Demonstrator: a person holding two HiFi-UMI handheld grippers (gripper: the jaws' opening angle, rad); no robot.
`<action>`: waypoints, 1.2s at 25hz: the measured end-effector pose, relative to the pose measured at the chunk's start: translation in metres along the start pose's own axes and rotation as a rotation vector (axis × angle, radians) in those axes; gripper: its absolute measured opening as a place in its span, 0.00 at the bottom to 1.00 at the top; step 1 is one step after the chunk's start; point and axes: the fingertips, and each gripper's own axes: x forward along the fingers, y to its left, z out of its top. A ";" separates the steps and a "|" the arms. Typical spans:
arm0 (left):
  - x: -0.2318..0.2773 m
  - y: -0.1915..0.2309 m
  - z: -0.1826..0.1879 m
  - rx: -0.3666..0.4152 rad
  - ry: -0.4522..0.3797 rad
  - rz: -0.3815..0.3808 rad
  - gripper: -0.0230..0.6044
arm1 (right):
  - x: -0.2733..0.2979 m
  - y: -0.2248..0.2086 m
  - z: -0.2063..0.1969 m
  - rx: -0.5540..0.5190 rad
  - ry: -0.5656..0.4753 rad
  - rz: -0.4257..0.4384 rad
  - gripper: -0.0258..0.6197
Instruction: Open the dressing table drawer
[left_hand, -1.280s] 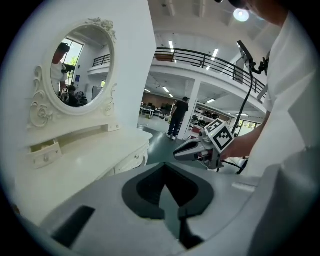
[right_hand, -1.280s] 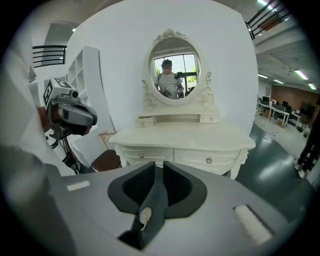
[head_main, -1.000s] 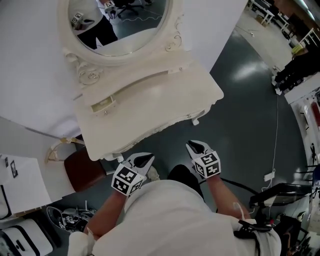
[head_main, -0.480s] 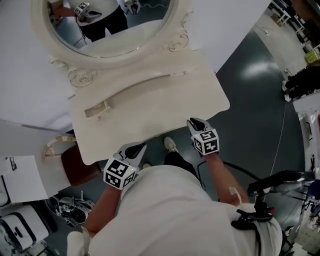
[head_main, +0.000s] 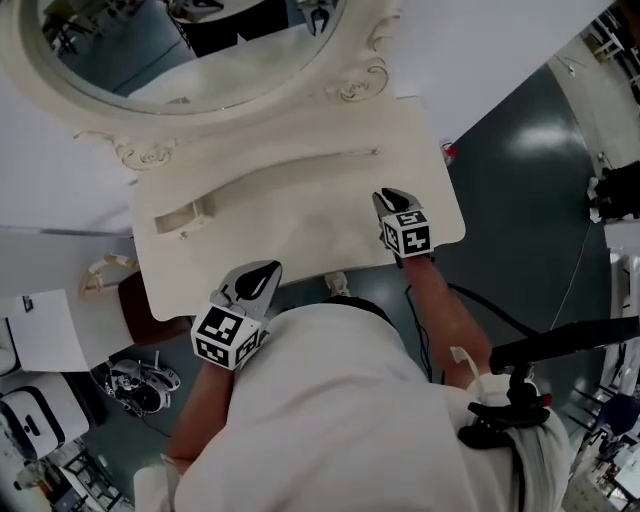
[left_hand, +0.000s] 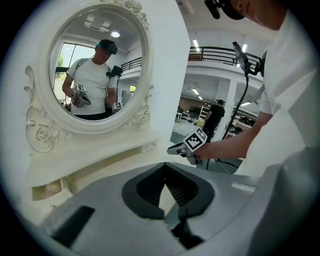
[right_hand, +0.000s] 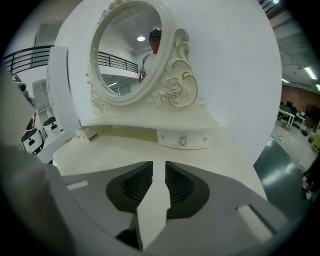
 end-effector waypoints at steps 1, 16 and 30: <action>0.004 0.002 0.003 -0.007 -0.003 0.013 0.04 | 0.008 -0.008 0.002 0.003 0.004 0.000 0.17; 0.023 0.032 0.010 -0.083 0.026 0.140 0.04 | 0.096 -0.062 0.025 0.063 0.026 0.006 0.23; 0.012 0.030 0.006 -0.098 0.036 0.158 0.04 | 0.099 -0.063 0.037 0.068 -0.004 -0.011 0.19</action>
